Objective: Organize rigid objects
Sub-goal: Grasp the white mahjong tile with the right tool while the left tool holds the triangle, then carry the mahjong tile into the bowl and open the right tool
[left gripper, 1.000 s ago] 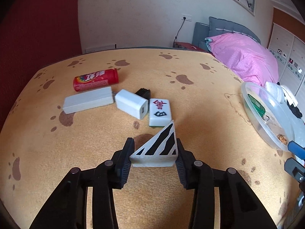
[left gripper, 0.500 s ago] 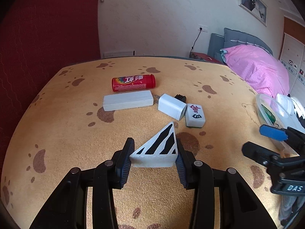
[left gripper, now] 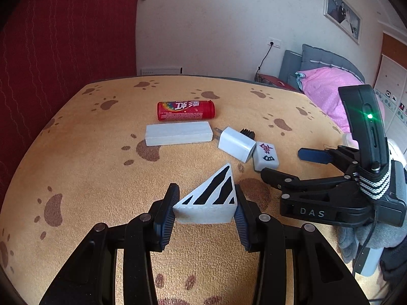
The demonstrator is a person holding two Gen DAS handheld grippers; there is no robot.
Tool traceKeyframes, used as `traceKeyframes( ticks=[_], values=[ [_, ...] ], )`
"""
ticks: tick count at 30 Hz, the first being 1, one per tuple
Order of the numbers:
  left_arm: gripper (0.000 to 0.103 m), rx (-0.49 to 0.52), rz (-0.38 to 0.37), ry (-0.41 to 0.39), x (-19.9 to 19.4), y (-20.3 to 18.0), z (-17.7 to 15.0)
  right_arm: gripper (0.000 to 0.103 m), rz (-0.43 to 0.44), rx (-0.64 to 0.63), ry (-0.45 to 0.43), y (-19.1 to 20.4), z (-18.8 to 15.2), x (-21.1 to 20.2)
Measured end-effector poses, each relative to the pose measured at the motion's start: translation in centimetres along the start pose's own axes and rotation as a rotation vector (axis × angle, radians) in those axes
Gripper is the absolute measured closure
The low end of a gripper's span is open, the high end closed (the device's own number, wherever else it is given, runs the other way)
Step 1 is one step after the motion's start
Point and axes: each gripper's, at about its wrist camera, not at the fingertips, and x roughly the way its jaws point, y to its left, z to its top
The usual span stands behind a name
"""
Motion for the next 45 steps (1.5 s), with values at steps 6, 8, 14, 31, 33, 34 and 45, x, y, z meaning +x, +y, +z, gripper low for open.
traceKeyframes(
  ticks=[6,8,14,31,33,34,45],
  values=[
    [0.06,-0.013,-0.001,0.007,0.2,0.3,0.0,0.03,0.029,-0.024,-0.004,0.5,1.0,0.5],
    [0.06,-0.013,-0.001,0.01,0.2,0.3,0.0,0.035,0.045,-0.027,-0.005,0.7,1.2,0.6],
    [0.06,-0.016,-0.001,0.015,0.3,0.3,-0.1,0.048,0.07,-0.025,-0.014,1.0,1.6,0.8],
    [0.06,-0.021,-0.012,0.016,0.2,0.4,-0.1,0.057,0.113,0.063,-0.014,0.6,-1.3,-1.7],
    [0.06,-0.02,-0.014,0.017,0.1,0.3,-0.1,0.057,0.121,0.088,-0.016,0.3,-1.9,-2.3],
    [0.06,-0.019,-0.015,0.017,0.1,0.3,-0.1,0.057,0.127,0.102,-0.017,0.1,-2.2,-2.7],
    [0.06,-0.001,-0.025,0.017,-0.1,-0.4,-0.3,0.057,0.138,0.183,-0.062,-0.8,-4.9,-6.5]
  ],
)
